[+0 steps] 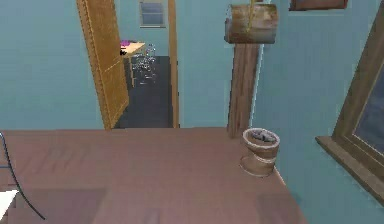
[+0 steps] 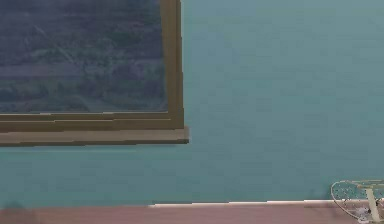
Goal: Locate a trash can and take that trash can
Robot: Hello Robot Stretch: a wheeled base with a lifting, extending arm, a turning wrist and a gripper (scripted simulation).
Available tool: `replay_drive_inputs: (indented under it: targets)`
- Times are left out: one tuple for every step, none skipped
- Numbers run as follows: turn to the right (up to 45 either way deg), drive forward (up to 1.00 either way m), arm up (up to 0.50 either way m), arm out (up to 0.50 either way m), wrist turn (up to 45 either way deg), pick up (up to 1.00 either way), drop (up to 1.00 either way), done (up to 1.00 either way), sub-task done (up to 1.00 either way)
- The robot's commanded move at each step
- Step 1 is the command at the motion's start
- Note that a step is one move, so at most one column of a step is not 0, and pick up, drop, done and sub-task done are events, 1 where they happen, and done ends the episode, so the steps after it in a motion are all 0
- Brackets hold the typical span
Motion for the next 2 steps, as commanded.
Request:
replay_drive_inputs:
  targets:
    - [-6.0,0.00,0.00,0.00,0.0,0.00,0.00,0.00,0.00]
    - [0.0,0.60,0.00,0.00,0.0,0.00,0.00,0.00,0.00]
